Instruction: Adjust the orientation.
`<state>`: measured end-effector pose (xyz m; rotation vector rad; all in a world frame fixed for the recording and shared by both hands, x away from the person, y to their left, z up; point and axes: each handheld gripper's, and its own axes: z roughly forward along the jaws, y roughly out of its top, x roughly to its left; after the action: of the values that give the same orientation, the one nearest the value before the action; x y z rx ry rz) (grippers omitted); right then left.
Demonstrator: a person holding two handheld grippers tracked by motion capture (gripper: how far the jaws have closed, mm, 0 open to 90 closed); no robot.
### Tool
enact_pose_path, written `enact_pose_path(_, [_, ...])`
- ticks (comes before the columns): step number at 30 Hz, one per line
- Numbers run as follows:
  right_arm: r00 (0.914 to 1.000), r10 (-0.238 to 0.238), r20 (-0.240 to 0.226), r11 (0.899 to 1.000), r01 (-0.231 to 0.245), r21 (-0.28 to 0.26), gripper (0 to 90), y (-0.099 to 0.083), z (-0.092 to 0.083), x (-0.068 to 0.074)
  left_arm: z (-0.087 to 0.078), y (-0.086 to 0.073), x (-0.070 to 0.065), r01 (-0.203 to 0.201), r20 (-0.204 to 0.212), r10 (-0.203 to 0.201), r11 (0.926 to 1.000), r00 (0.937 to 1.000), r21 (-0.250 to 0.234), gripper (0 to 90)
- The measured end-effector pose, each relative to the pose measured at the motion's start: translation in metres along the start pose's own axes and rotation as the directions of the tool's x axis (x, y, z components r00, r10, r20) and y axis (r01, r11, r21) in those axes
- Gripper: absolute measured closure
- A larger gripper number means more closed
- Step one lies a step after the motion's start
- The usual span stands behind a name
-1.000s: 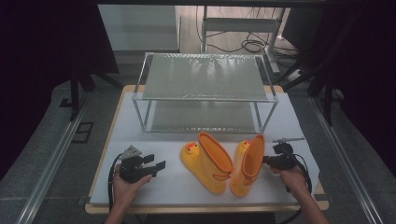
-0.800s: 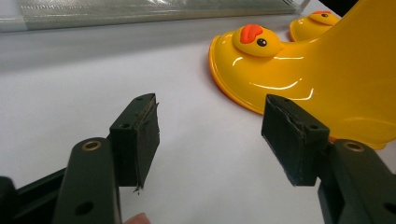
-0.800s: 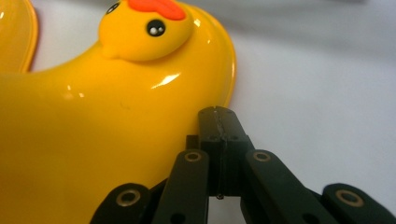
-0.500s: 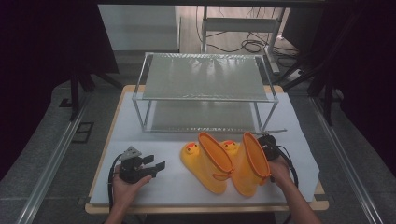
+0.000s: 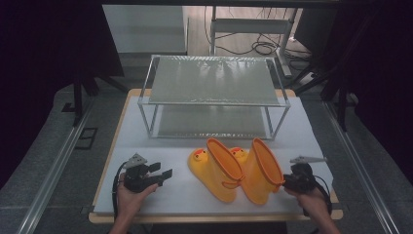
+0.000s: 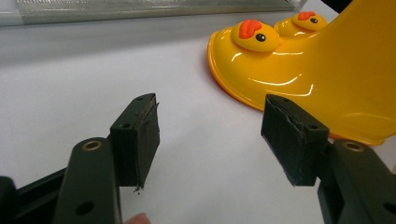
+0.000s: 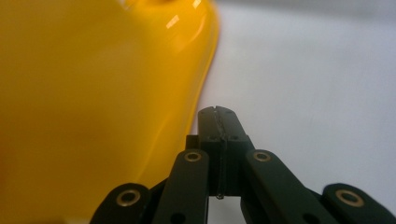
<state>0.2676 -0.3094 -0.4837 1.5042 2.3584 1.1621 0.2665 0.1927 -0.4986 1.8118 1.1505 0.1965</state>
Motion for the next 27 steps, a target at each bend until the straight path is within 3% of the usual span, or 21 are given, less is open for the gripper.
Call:
enact_pose_path(2, [0.9988, -0.021, -0.044, 1.0, 0.022, 0.019, 89.8, -0.023, -0.009, 0.017, 0.0, 0.0, -0.001, 0.0, -0.001, 0.0, 1.0, 1.0, 0.0, 36.8])
enact_pose_path(3, [0.9988, -0.021, -0.044, 1.0, 0.022, 0.019, 89.8, -0.023, -0.009, 0.017, 0.0, 0.0, -0.001, 0.0, -0.001, 0.0, 1.0, 1.0, 0.0, 36.8])
enact_pose_path(5, [0.9985, -0.036, -0.04, 0.999, 0.037, 0.017, 89.8, -0.036, -0.013, 0.031, 0.0, 0.0, -0.001, 0.0, -0.002, 0.0, 1.0, 1.0, 0.001, 36.8])
enact_pose_path(9, [0.9989, 0.013, -0.045, 0.999, -0.011, 0.048, 89.7, -0.042, -0.012, 0.03, 0.0, 0.0, -0.002, -0.003, -0.001, 0.003, 1.0, 1.0, 0.0, 36.8])
enact_pose_path(13, [0.9981, 0.027, -0.055, 0.998, -0.024, 0.055, 89.7, -0.05, -0.012, 0.032, -0.001, 0.0, -0.001, 0.0, -0.003, 0.0, 1.0, 1.0, -0.004, 36.8])
enact_pose_path(15, [0.9963, 0.026, -0.081, 0.997, -0.021, 0.07, 89.7, -0.056, -0.009, 0.039, 0.0, 0.0, 0.0, 0.003, -0.004, -0.003, 1.0, 1.0, -0.002, 36.9])
enact_pose_path(19, [0.9965, 0.014, -0.082, 0.999, -0.01, 0.053, 89.7, -0.057, -0.003, 0.042, 0.0, 0.0, -0.001, 0.0, -0.003, 0.0, 1.0, 1.0, 0.001, 36.9])
enact_pose_path(20, [0.9951, 0.023, -0.096, 0.998, -0.017, 0.058, 89.7, -0.055, -0.001, 0.04, 0.0, 0.0, -0.001, -0.002, -0.002, 0.002, 1.0, 1.0, 0.001, 36.9])
enact_pose_path(23, [0.9963, 0.03, -0.081, 0.998, -0.025, 0.06, 89.7, -0.047, 0.0, 0.034, 0.0, 0.0, -0.001, -0.001, -0.003, 0.001, 1.0, 1.0, 0.0, 36.8])
enact_pose_path(27, [0.9969, 0.017, -0.077, 0.998, -0.012, 0.063, 89.7, -0.041, 0.005, 0.032, 0.002, 0.0, 0.0, 0.0, -0.004, 0.0, 1.0, 1.0, 0.005, 36.8])
